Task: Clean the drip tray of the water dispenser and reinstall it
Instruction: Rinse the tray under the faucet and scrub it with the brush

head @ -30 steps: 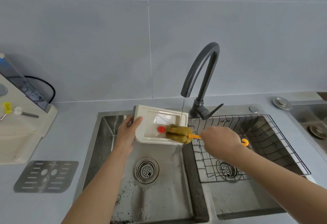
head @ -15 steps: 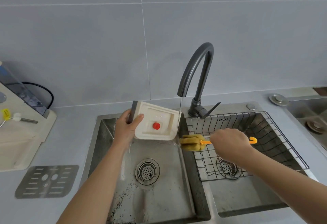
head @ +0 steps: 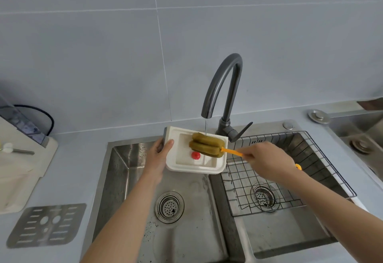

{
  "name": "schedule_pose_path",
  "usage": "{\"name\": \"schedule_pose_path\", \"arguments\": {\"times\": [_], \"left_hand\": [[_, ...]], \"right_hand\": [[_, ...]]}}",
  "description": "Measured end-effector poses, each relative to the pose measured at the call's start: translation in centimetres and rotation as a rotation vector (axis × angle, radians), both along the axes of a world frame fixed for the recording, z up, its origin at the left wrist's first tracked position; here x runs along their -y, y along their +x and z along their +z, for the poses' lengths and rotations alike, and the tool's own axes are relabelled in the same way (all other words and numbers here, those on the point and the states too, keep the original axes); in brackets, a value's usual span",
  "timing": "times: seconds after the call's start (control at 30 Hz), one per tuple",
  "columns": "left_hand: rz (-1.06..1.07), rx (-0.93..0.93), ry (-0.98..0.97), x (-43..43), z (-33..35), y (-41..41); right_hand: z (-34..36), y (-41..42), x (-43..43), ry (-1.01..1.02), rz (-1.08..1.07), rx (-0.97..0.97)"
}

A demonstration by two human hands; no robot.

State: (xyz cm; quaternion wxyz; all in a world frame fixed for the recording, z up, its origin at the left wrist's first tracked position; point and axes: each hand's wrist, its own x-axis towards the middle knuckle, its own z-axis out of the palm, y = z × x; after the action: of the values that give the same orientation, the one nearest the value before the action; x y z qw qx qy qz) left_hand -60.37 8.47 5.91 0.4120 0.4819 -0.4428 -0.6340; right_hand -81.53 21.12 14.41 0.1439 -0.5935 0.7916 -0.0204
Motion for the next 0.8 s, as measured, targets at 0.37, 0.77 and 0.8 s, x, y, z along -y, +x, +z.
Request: {"name": "schedule_pose_path", "arguments": {"times": [0.37,0.77,0.8], "left_hand": [[-0.112,-0.112,0.135,0.9,-0.7,-4.2],[-0.117,-0.139,0.119,1.4,0.1,-6.7],[-0.119,-0.140,0.113,1.4,0.2,-6.9]], "right_hand": [[-0.7,-0.9,0.2,-0.039,-0.025,-0.111],[-1.5,-1.1,0.0,-0.075,0.079,-0.065],[-1.5,-1.1,-0.2,-0.067,0.093,-0.075]]}}
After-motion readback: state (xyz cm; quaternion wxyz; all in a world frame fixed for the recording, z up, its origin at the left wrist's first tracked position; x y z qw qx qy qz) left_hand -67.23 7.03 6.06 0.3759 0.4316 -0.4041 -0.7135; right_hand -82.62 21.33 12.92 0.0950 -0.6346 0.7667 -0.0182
